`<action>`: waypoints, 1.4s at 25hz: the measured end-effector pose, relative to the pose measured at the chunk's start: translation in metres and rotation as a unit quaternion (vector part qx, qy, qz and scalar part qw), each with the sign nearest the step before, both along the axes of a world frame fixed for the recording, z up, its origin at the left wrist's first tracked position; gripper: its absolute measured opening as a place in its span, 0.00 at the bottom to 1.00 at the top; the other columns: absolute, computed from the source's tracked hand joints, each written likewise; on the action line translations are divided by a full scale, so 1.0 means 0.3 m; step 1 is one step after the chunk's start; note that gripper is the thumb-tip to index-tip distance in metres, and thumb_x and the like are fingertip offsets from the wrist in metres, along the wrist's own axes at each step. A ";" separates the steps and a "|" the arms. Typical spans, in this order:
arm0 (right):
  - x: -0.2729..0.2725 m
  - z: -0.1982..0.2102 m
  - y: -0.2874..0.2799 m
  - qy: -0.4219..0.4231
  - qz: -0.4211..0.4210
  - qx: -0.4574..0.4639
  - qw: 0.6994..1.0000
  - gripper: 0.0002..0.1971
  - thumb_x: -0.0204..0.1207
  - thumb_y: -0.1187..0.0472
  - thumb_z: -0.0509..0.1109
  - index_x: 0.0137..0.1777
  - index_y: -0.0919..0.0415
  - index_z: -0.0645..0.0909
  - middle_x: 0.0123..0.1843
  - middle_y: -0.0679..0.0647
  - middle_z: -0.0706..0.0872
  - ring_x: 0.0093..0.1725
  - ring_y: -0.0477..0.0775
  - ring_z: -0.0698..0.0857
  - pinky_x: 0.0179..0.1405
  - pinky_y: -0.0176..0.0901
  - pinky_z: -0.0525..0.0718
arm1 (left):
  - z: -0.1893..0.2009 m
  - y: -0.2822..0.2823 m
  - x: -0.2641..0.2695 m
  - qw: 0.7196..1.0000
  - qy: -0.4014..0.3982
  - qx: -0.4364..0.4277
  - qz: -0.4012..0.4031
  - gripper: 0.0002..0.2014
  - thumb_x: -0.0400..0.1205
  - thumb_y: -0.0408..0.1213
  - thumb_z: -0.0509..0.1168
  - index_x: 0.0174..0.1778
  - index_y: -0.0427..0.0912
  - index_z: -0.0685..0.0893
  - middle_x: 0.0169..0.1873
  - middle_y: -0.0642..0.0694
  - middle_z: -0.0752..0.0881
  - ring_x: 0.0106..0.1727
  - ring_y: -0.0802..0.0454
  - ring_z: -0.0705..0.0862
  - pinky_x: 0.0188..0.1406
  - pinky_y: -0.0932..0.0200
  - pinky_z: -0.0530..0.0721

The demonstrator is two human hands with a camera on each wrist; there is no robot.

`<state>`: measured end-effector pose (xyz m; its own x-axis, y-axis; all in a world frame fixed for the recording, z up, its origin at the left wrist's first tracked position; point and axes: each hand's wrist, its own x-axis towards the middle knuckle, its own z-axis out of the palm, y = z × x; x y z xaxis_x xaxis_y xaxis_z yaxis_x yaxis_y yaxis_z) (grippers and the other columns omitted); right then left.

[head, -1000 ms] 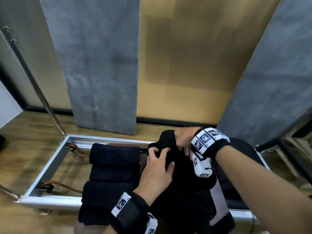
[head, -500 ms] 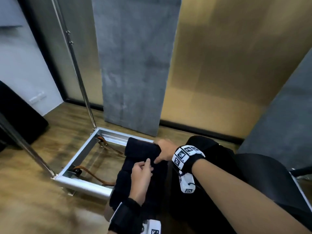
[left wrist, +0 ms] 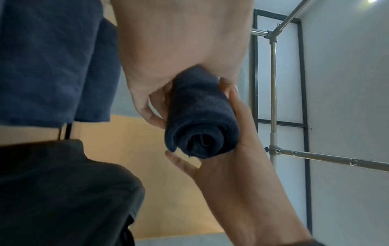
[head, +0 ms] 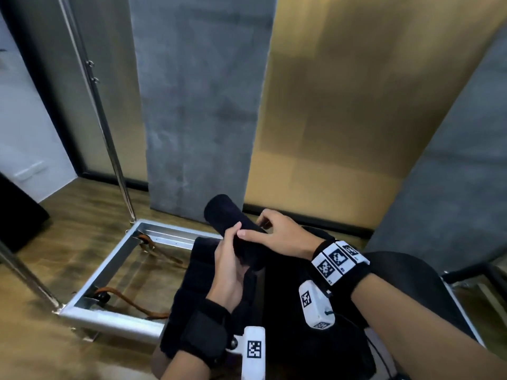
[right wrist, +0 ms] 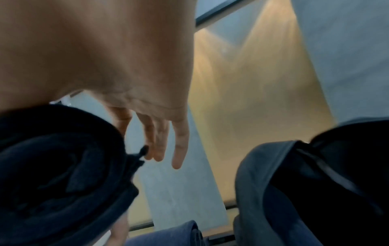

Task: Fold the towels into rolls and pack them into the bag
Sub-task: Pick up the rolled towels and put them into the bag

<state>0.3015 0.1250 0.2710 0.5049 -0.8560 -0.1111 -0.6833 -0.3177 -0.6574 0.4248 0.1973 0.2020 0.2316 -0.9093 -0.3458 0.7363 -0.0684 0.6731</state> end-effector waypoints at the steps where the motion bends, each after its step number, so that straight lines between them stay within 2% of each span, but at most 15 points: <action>1: -0.033 0.021 0.007 -0.040 -0.022 0.058 0.997 0.32 0.71 0.27 0.76 0.61 0.51 0.79 0.56 0.47 0.89 0.53 0.45 0.89 0.53 0.45 0.89 | 0.020 -0.014 -0.020 1.000 0.009 -0.019 -0.018 0.26 0.80 0.53 0.75 0.68 0.38 0.91 0.63 0.33 0.92 0.65 0.36 0.92 0.62 0.41 0.92; 4: -0.153 0.071 0.053 -0.119 -0.042 0.196 0.972 0.36 0.79 0.31 0.71 0.82 0.40 0.63 0.66 0.51 0.89 0.59 0.55 0.93 0.59 0.63 0.93 | 0.069 -0.063 -0.118 0.993 -0.009 -0.064 -0.099 0.25 0.78 0.60 0.72 0.62 0.46 0.95 0.61 0.37 0.93 0.57 0.41 0.94 0.42 0.50 0.93; 6: -0.232 0.101 0.085 -0.131 -0.054 0.188 0.972 0.36 0.84 0.34 0.68 0.85 0.28 0.52 0.58 0.60 0.93 0.45 0.65 0.94 0.46 0.64 0.95 | 0.103 -0.087 -0.185 0.979 -0.058 -0.077 -0.182 0.29 0.78 0.68 0.69 0.58 0.47 0.96 0.54 0.36 0.94 0.46 0.40 0.94 0.35 0.51 0.91; 9: -0.341 0.151 0.107 -0.097 -0.102 0.099 0.985 0.38 0.89 0.40 0.64 0.86 0.19 0.41 0.63 0.48 0.91 0.29 0.65 0.90 0.22 0.48 0.88 | 0.104 -0.110 -0.255 0.929 -0.233 -0.083 -0.274 0.36 0.81 0.79 0.57 0.60 0.54 0.95 0.54 0.43 0.95 0.53 0.44 0.94 0.55 0.50 0.92; 11: -0.414 0.165 0.105 -0.030 -0.122 0.072 0.989 0.30 0.91 0.45 0.61 0.87 0.23 0.53 0.71 0.45 0.83 0.27 0.64 0.88 0.16 0.44 0.83 | 0.053 -0.106 -0.289 0.845 -0.471 -0.065 -0.246 0.34 0.87 0.74 0.47 0.68 0.55 0.88 0.65 0.49 0.87 0.71 0.46 0.84 0.75 0.40 0.81; 12: -0.444 0.165 0.105 0.021 -0.127 0.081 0.988 0.26 0.92 0.46 0.60 0.86 0.26 0.60 0.70 0.48 0.81 0.26 0.63 0.88 0.14 0.43 0.81 | 0.017 -0.089 -0.301 0.767 -0.600 -0.052 -0.224 0.31 0.89 0.70 0.46 0.69 0.54 0.84 0.66 0.50 0.82 0.74 0.46 0.79 0.76 0.39 0.77; 14: -0.486 0.142 0.097 0.132 -0.123 0.124 0.976 0.23 0.92 0.48 0.60 0.84 0.31 0.68 0.63 0.52 0.82 0.23 0.58 0.87 0.12 0.42 0.79 | -0.040 -0.031 -0.337 0.619 -0.767 -0.025 -0.167 0.23 0.89 0.65 0.51 0.67 0.54 0.78 0.63 0.50 0.76 0.70 0.46 0.76 0.65 0.42 0.79; 16: -0.493 0.111 0.077 0.206 -0.088 0.178 0.958 0.22 0.92 0.50 0.61 0.85 0.38 0.71 0.66 0.51 0.79 0.29 0.52 0.90 0.15 0.42 0.83 | -0.062 0.028 -0.374 0.560 -0.806 -0.007 -0.194 0.20 0.86 0.60 0.59 0.69 0.55 0.72 0.63 0.46 0.72 0.65 0.43 0.77 0.54 0.45 0.80; 18: -0.474 0.068 0.042 0.263 -0.031 0.202 0.943 0.23 0.93 0.53 0.60 0.87 0.46 0.71 0.69 0.48 0.74 0.40 0.43 0.84 0.18 0.27 0.81 | -0.071 0.047 -0.401 0.553 -0.792 0.016 -0.259 0.23 0.85 0.51 0.65 0.74 0.55 0.67 0.65 0.43 0.67 0.64 0.41 0.79 0.47 0.48 0.77; 20: -0.440 0.010 0.000 0.283 -0.005 0.218 0.934 0.25 0.94 0.54 0.57 0.90 0.52 0.66 0.75 0.48 0.72 0.39 0.38 0.72 0.18 0.16 0.72 | -0.072 0.039 -0.409 0.543 -0.784 0.034 -0.298 0.25 0.84 0.41 0.68 0.75 0.52 0.67 0.68 0.41 0.64 0.63 0.39 0.80 0.46 0.50 0.77; 22: -0.419 -0.066 -0.044 0.275 -0.016 0.208 0.938 0.27 0.95 0.54 0.55 0.92 0.56 0.59 0.89 0.55 0.65 0.47 0.43 0.76 0.33 0.14 0.77 | -0.073 0.027 -0.410 0.548 -0.776 0.034 -0.309 0.24 0.83 0.34 0.69 0.74 0.45 0.69 0.71 0.40 0.64 0.65 0.38 0.81 0.49 0.49 0.81; 25: -0.406 -0.203 -0.083 0.203 -0.106 0.168 0.959 0.30 0.94 0.55 0.56 0.93 0.55 0.53 0.87 0.62 0.71 0.72 0.59 0.83 0.61 0.41 0.86 | -0.075 0.015 -0.412 0.564 -0.763 0.024 -0.315 0.29 0.83 0.30 0.69 0.80 0.39 0.66 0.75 0.40 0.62 0.68 0.39 0.81 0.53 0.51 0.81; 27: -0.410 -0.288 -0.097 0.180 -0.167 0.136 0.960 0.34 0.92 0.55 0.58 0.94 0.50 0.47 0.79 0.65 0.80 0.69 0.67 0.86 0.67 0.55 0.85 | -0.072 0.014 -0.411 0.570 -0.758 0.017 -0.315 0.33 0.84 0.30 0.68 0.84 0.39 0.63 0.77 0.40 0.61 0.68 0.40 0.81 0.51 0.52 0.79; 30: -0.442 -0.391 -0.108 0.170 -0.223 0.151 0.948 0.43 0.91 0.56 0.62 0.92 0.46 0.34 0.77 0.68 0.82 0.69 0.70 0.86 0.71 0.58 0.84 | -0.069 0.017 -0.400 0.580 -0.757 0.004 -0.301 0.31 0.84 0.29 0.65 0.83 0.42 0.64 0.75 0.42 0.62 0.62 0.41 0.84 0.44 0.54 0.76; 35: -0.464 -0.511 -0.097 0.219 -0.253 0.186 0.924 0.44 0.91 0.57 0.63 0.92 0.50 0.31 0.74 0.68 0.83 0.69 0.66 0.86 0.65 0.50 0.81 | -0.072 0.023 -0.379 0.589 -0.755 -0.002 -0.289 0.35 0.84 0.28 0.62 0.88 0.41 0.60 0.73 0.45 0.62 0.52 0.45 0.82 0.41 0.56 0.74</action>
<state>0.1623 0.0959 0.1178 -0.1120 -0.8312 -0.5447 -0.9089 0.3072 -0.2820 0.3112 0.2042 0.1805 -0.0759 -0.9873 -0.1396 -0.8462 -0.0103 0.5328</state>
